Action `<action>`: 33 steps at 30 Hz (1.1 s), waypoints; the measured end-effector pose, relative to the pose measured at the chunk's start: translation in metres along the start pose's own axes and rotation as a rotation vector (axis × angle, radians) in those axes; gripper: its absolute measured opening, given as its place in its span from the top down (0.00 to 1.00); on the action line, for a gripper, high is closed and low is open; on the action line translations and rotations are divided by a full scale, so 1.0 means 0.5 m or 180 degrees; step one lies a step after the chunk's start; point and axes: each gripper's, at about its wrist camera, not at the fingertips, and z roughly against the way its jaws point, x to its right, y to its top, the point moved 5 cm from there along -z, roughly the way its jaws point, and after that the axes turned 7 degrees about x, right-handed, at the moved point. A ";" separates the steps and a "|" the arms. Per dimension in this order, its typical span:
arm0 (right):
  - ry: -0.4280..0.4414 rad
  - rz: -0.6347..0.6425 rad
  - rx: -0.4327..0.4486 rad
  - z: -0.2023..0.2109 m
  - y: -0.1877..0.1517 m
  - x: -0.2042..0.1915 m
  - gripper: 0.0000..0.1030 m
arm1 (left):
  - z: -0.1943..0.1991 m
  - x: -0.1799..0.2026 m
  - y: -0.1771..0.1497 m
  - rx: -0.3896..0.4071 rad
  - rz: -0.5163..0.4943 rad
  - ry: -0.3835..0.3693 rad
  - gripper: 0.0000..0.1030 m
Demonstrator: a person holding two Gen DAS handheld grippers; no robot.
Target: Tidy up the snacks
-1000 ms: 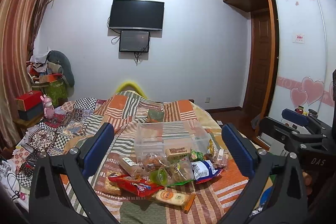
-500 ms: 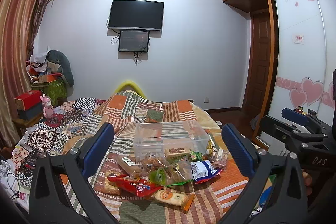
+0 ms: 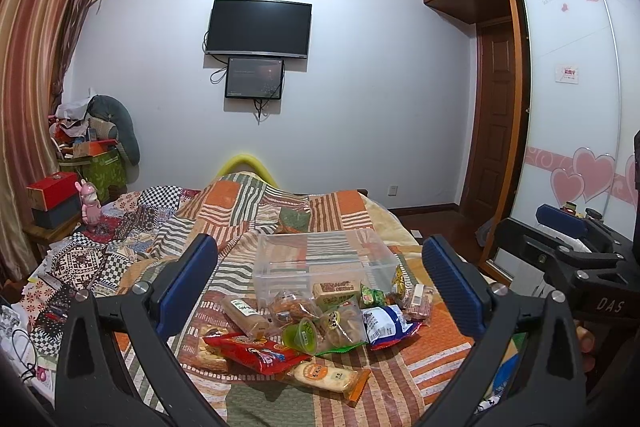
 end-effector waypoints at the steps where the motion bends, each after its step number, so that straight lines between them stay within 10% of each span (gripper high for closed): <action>1: 0.0001 -0.0002 0.0001 0.000 0.000 0.000 0.00 | 0.000 0.000 0.000 0.0001 0.0002 -0.0001 0.00; 18: -0.0008 0.0035 -0.0055 -0.025 -0.029 0.010 0.02 | -0.024 -0.017 -0.022 -0.0161 -0.0007 -0.0024 0.04; 33: -0.0098 0.0053 -0.0764 -0.113 -0.136 0.092 0.43 | -0.129 -0.136 -0.150 -0.0975 -0.0010 0.0282 0.39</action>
